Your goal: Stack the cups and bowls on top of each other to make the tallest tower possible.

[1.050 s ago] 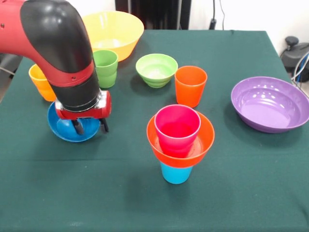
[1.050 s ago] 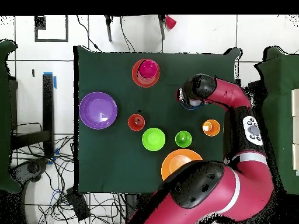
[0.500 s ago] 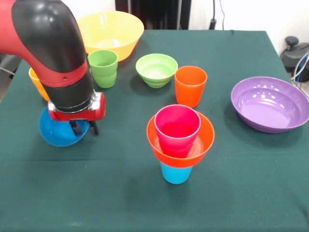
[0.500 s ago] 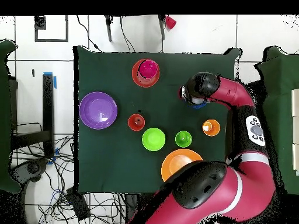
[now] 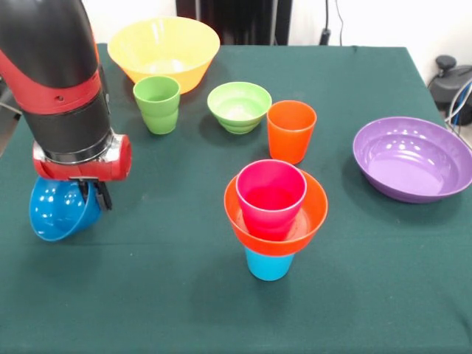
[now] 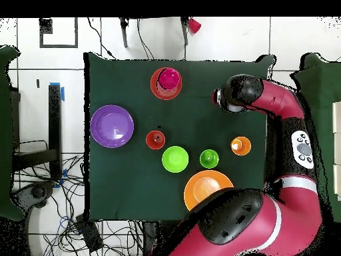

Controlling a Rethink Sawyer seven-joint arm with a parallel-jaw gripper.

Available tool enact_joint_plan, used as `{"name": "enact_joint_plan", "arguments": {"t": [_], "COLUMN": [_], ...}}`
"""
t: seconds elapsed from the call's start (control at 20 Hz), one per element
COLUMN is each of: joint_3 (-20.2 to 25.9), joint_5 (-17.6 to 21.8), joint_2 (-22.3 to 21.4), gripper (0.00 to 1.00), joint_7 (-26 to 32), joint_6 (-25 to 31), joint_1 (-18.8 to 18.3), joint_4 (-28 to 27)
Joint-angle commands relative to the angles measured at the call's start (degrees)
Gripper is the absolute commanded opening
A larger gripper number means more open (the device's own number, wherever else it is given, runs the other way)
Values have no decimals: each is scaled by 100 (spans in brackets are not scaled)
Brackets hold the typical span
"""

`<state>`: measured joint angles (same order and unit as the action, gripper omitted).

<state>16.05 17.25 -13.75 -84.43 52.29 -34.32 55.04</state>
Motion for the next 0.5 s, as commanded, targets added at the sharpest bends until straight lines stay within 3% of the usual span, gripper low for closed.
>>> {"name": "enact_joint_plan", "arguments": {"t": [0.05, 0.15, 0.3, 0.5], "joint_3": [387, 341, 169, 148], "joint_5": [324, 381, 304, 315], "joint_2": [231, 189, 110, -155], "gripper": [0, 0, 0, 0], "joint_7": [837, 842, 362, 375], "joint_6": [-87, -64, 73, 23], "joint_1": [253, 328, 470, 611], "joint_4": [-1, -35, -48, 48]}}
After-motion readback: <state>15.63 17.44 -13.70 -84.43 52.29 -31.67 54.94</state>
